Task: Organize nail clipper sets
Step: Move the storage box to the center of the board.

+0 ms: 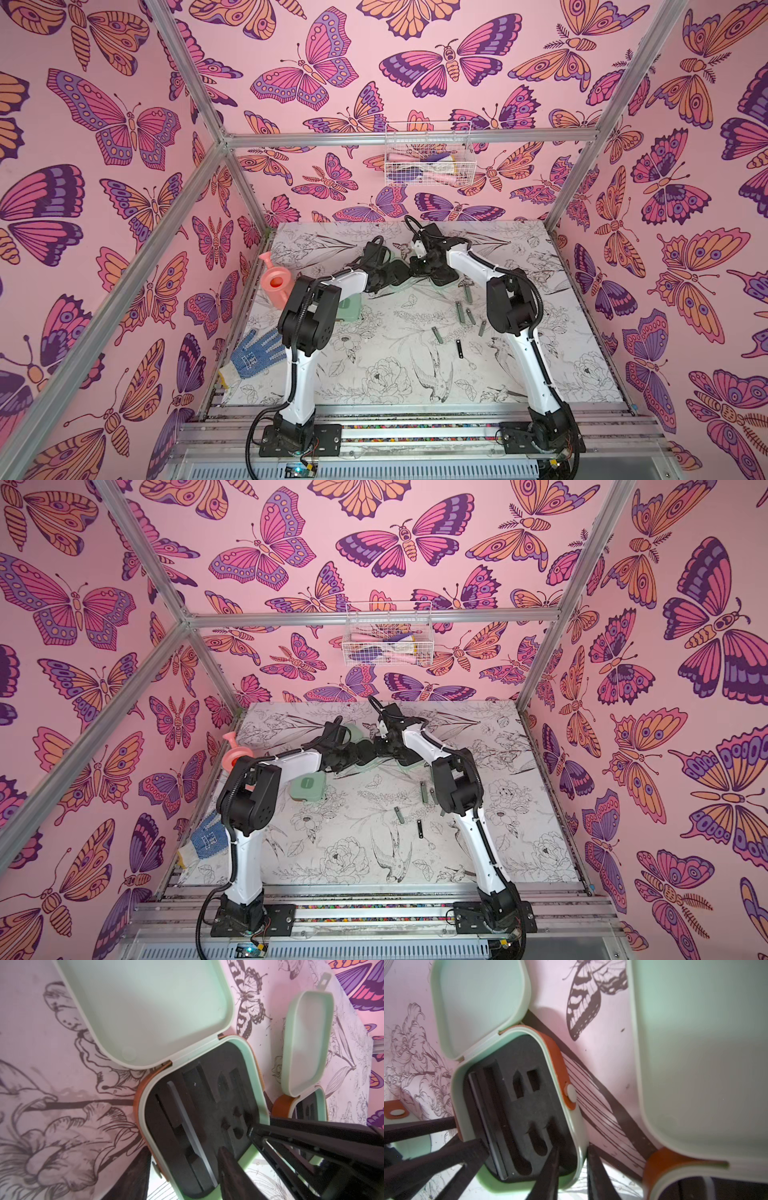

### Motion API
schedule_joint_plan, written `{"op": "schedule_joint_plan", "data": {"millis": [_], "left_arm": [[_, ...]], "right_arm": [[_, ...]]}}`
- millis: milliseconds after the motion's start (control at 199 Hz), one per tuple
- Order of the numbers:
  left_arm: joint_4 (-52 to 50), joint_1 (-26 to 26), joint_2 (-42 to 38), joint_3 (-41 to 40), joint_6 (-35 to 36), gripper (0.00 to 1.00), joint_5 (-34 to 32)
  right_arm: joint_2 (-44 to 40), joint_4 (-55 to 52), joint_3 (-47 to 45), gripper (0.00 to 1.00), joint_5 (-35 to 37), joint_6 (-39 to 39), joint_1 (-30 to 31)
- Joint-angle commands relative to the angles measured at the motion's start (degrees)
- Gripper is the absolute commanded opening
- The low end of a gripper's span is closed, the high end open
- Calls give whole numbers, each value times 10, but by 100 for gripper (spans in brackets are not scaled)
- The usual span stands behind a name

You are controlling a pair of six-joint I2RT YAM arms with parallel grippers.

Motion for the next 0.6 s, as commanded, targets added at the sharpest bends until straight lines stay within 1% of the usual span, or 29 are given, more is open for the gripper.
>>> {"op": "schedule_joint_plan", "data": {"millis": [0, 211, 291, 427, 598], "left_arm": [[-2, 1, 4, -31, -4, 54, 14], [-8, 6, -79, -115, -5, 54, 20], [-23, 6, -113, -142, 0, 54, 24], [-53, 6, -173, -186, 6, 54, 37], [-81, 6, -243, -244, 17, 55, 49]], "right_arm": [[7, -23, -31, 20, 7, 2, 14], [-60, 13, -162, 16, 12, 37, 27], [-83, 26, -207, 14, 14, 47, 33], [-116, 30, -266, 14, 16, 66, 43], [-182, 59, -376, 14, 48, 129, 71]]}}
